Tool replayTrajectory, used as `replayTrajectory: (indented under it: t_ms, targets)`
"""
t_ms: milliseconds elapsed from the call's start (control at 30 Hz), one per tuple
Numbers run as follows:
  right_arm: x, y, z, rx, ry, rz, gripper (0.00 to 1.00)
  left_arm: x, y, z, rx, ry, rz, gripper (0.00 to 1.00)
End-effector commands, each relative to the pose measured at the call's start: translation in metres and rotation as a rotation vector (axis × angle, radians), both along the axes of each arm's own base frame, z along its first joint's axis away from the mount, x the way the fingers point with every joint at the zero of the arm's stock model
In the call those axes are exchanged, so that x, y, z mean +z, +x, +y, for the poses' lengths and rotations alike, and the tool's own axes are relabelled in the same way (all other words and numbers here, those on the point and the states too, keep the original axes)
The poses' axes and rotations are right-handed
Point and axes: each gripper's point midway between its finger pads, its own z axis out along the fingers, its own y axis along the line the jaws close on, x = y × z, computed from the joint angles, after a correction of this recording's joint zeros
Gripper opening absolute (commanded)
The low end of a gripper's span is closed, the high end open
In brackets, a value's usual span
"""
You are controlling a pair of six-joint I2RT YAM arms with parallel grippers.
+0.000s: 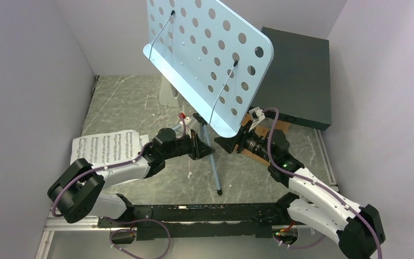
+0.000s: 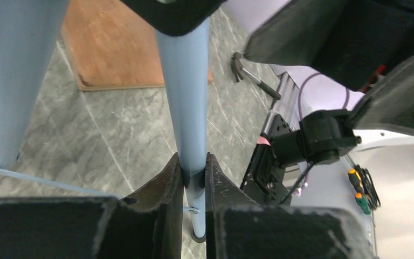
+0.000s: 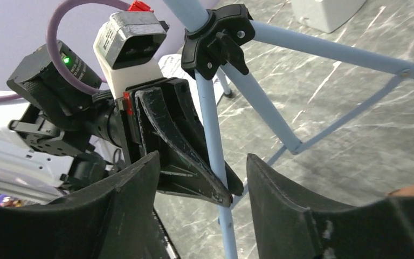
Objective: Set up the instrument practice props
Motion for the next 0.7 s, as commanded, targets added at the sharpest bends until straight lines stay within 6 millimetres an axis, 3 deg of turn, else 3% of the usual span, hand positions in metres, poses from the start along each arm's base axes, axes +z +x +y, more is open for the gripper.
replayTrajectory:
  t_ms: [0,167,267,433,667]
  targets:
    - [0.03,-0.003,0.011,0.058,0.142,-0.063,0.65,-0.037,-0.059,-0.001,-0.265,0.061,0.095,0.0]
    - [0.029,0.011,0.003,-0.042,0.174,-0.064,0.73,-0.048,-0.068,0.007,-0.258,0.099,0.145,0.03]
    - [0.032,0.016,0.005,-0.045,0.183,-0.076,0.73,-0.05,-0.075,0.01,-0.273,0.099,0.166,0.0]
    - [0.049,0.015,0.021,0.042,0.224,-0.109,0.67,-0.057,-0.078,0.016,-0.26,0.115,0.176,0.0]
    - [0.053,0.024,0.027,0.027,0.292,-0.031,0.58,-0.056,-0.079,0.016,-0.266,0.11,0.171,0.0]
